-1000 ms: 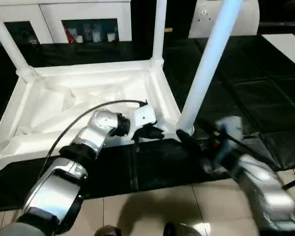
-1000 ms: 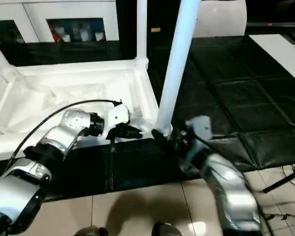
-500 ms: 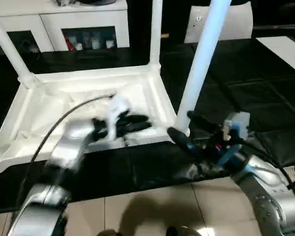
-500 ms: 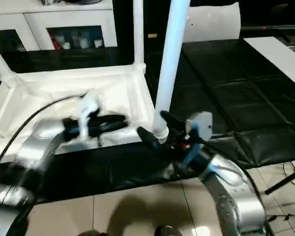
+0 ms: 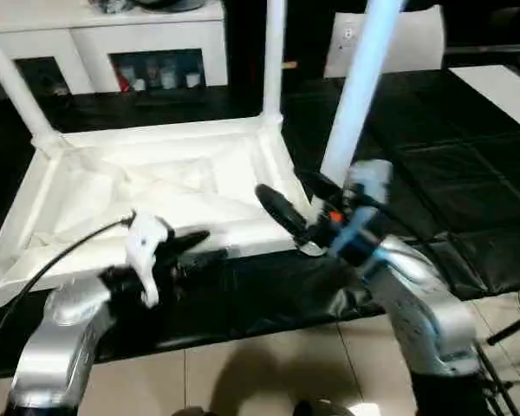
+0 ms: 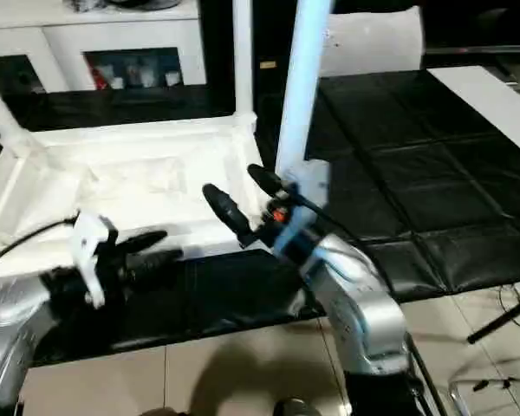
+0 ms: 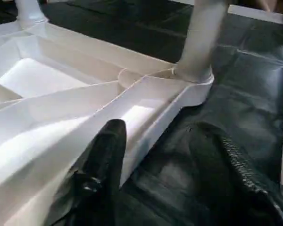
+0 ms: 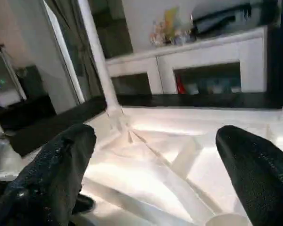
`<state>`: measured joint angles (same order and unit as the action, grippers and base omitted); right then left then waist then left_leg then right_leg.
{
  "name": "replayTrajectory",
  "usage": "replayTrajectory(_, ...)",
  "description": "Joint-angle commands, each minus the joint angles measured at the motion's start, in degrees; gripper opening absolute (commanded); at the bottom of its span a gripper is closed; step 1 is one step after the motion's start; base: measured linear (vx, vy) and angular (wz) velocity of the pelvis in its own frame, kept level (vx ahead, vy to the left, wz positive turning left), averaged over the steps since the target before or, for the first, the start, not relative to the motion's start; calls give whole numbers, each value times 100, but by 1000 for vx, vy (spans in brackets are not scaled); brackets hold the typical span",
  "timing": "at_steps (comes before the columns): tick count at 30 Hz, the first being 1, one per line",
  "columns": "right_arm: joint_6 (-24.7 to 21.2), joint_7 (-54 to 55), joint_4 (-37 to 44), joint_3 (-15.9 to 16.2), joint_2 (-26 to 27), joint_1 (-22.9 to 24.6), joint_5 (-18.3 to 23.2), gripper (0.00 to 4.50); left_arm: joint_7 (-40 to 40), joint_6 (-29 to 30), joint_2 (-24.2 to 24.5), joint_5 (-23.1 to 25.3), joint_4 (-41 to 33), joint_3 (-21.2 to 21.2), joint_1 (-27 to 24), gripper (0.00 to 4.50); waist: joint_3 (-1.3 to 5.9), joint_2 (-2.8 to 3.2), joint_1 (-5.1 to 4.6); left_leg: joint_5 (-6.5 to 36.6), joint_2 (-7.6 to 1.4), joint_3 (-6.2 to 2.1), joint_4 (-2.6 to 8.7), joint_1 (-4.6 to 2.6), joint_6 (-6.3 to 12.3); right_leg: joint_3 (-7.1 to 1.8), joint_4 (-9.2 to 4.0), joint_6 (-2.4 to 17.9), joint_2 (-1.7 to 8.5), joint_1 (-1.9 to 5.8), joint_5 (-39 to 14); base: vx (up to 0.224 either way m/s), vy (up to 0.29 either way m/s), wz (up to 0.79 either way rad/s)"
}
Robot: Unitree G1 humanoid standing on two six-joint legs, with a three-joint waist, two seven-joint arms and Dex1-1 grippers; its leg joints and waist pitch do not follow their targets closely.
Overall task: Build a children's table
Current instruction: Rotate leg to tighten
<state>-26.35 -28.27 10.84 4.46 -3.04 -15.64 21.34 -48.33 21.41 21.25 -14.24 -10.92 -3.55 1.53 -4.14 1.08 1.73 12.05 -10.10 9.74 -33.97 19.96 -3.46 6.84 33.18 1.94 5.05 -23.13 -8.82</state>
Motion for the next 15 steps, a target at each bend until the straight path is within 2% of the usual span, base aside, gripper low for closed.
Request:
replayTrajectory(1,-81,138,-172,25,15,-78,-159,450,64,152,83,22,-150,0,-100,270,376,99,-42,1225,-274,-91,429,5,113,-368,-448,683,320,291,-2166,0,0,0)
replayTrajectory(3,-76,159,-355,92,45,-161,-231,450,79,169,127,63,-207,-25,-239,295,387,93,-33,1227,-268,-99,426,4,114,-367,-441,626,322,297,-2195,0,0,0)
replayTrajectory(4,-66,170,-498,149,66,-231,-273,450,122,209,167,63,-278,-46,-340,299,391,129,-28,1248,-267,-101,426,-1,117,-367,-446,587,321,296,-2221,0,0,0)
replayTrajectory(6,-19,232,-797,235,112,-369,-385,450,192,297,245,82,-397,-63,-488,315,386,102,-46,1258,-279,-108,438,9,104,-363,-437,616,311,296,-2157,0,0,0)
replayTrajectory(8,215,476,-1430,280,222,-621,-630,450,461,601,416,272,-568,-9,-652,339,387,112,-63,1299,-289,-111,439,9,73,-370,-411,687,320,286,-2093,0,0,0)
replayTrajectory(9,269,579,-1591,250,262,-682,-683,450,527,662,457,346,-583,12,-664,350,373,112,-88,1372,-270,-102,435,-4,57,-369,-429,692,304,275,-2153,0,0,0)
replayTrajectory(11,317,703,-1730,207,300,-736,-737,450,586,700,496,433,-589,32,-666,360,380,134,-79,1404,-269,-96,424,-45,39,-376,-435,697,302,251,-2170,0,0,0)
replayTrajectory(13,550,1220,-2238,-1,394,-949,-940,450,766,841,580,639,-523,78,-647,389,389,152,-74,1364,-284,-107,436,-40,-8,-378,-397,722,290,257,-2007,0,0,0)
replayTrajectory(15,681,1573,-2553,-159,419,-1089,-1039,450,863,879,619,715,-453,118,-622,395,389,161,-74,1441,-282,-107,437,-60,-75,-381,-395,745,286,253,-1941,0,0,0)
